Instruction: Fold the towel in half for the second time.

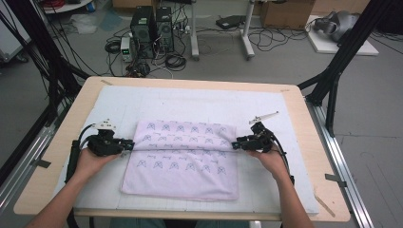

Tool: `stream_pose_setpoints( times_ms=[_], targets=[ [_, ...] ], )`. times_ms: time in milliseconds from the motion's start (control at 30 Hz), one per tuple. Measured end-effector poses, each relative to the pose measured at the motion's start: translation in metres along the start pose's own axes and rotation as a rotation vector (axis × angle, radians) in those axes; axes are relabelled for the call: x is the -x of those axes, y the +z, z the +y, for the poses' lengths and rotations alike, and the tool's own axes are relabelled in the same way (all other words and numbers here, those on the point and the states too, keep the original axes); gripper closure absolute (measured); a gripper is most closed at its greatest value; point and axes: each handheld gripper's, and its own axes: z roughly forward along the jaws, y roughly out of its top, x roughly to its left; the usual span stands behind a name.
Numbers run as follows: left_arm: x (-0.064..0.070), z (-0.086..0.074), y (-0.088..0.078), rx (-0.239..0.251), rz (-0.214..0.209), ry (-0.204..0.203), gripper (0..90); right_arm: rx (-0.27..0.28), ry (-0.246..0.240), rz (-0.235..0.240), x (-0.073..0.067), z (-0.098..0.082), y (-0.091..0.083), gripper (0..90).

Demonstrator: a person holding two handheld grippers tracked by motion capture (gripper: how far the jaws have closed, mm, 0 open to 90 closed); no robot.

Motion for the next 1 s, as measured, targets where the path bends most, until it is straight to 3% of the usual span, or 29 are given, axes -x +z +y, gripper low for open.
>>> stream_pose_setpoints(
  times_ms=[100,200,333,433,500,600,633,667,700,733,767,833,1000],
  targets=[
    [-0.003,0.013,-0.005,0.028,0.038,-0.007,55.7,0.035,-0.035,-0.06,0.0,0.011,-0.01,45.5],
    [-0.009,0.028,-0.006,0.051,0.071,-0.001,49.1,0.066,-0.045,-0.088,0.002,0.024,-0.014,40.5],
    [-0.021,0.046,0.006,0.078,0.111,-0.031,45.2,0.044,-0.065,-0.139,0.011,0.04,-0.005,38.9],
    [-0.028,0.054,0.025,0.046,0.131,-0.024,45.1,0.019,-0.049,-0.169,0.021,0.047,0.011,38.4],
    [-0.031,0.054,0.038,0.022,0.124,-0.017,50.8,0.005,-0.024,-0.155,0.028,0.047,0.021,38.1],
    [-0.035,0.052,0.056,-0.025,0.134,-0.049,43.3,-0.033,0.014,-0.127,0.035,0.044,0.036,37.0],
    [-0.036,0.05,0.061,-0.033,0.14,-0.057,43.0,-0.055,0.004,-0.127,0.035,0.042,0.041,38.9],
    [-0.038,0.048,0.064,-0.043,0.132,-0.075,46.7,-0.048,-0.012,-0.151,0.033,0.042,0.041,45.7],
    [-0.038,0.048,0.065,-0.037,0.143,-0.075,56.9,-0.039,-0.01,-0.136,0.033,0.042,0.04,58.6],
    [-0.038,0.048,0.064,-0.014,0.123,-0.079,66.9,-0.04,-0.001,-0.082,0.034,0.041,0.04,66.1],
    [-0.038,0.048,0.062,0.001,0.107,-0.088,78.1,-0.038,-0.015,-0.082,0.033,0.041,0.039,77.0],
    [-0.035,0.051,0.055,0.038,0.096,-0.073,85.6,-0.032,-0.03,-0.049,0.029,0.042,0.035,82.5],
    [-0.025,0.055,0.028,0.092,0.066,-0.023,86.6,0.014,-0.088,-0.021,0.012,0.047,0.014,84.2]
  ],
)
